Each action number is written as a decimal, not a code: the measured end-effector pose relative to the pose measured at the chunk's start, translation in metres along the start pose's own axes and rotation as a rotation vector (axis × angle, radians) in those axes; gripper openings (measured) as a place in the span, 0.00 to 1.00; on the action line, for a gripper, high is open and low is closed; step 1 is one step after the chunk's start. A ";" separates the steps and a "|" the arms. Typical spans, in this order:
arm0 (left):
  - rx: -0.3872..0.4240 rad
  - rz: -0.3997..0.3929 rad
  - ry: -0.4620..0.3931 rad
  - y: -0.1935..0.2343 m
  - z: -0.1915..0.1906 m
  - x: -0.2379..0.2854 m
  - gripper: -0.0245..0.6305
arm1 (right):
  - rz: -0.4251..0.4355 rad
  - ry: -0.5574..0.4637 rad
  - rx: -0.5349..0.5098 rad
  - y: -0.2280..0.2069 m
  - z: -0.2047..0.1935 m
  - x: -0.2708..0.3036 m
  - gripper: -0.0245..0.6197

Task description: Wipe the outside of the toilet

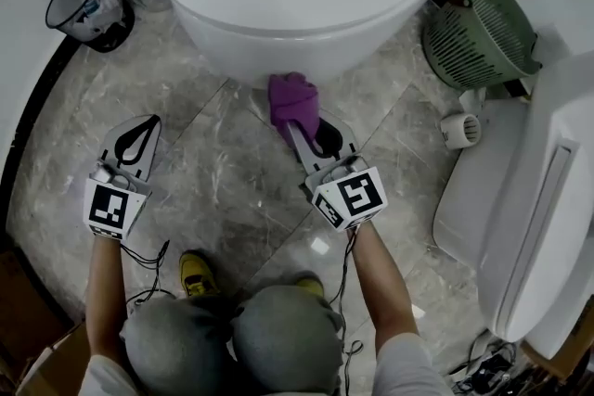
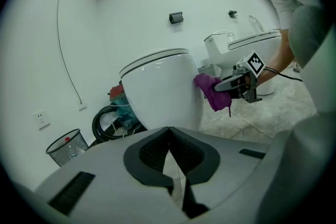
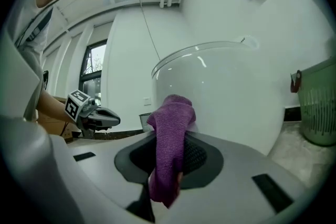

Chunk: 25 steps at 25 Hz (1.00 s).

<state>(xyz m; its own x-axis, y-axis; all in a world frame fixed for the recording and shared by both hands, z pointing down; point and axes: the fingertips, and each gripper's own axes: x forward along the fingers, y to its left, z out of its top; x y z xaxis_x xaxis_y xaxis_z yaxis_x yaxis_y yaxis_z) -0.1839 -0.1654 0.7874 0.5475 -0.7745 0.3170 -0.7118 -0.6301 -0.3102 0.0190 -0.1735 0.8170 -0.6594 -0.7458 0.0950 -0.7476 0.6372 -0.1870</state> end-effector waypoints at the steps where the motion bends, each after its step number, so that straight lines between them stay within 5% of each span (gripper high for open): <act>1: 0.000 0.005 0.004 0.002 -0.002 -0.003 0.06 | 0.025 0.008 0.005 0.010 -0.005 0.007 0.18; 7: 0.016 0.030 0.035 0.011 -0.017 -0.018 0.06 | 0.160 0.113 -0.087 0.062 -0.045 0.049 0.18; 10: 0.056 0.024 0.050 0.012 -0.024 -0.026 0.06 | 0.102 0.136 -0.123 0.046 -0.059 0.070 0.18; 13: 0.086 0.027 0.151 0.016 -0.043 -0.038 0.06 | 0.028 0.163 -0.137 0.019 -0.070 0.080 0.18; 25: 0.095 0.005 0.138 0.002 -0.031 -0.027 0.06 | -0.068 0.130 -0.099 -0.015 -0.056 0.056 0.18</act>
<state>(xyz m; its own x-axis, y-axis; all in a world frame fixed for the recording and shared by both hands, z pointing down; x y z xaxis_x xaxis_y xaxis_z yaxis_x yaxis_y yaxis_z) -0.2139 -0.1445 0.8064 0.4737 -0.7670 0.4328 -0.6661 -0.6335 -0.3935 -0.0110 -0.2141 0.8795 -0.6071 -0.7604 0.2308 -0.7906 0.6071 -0.0796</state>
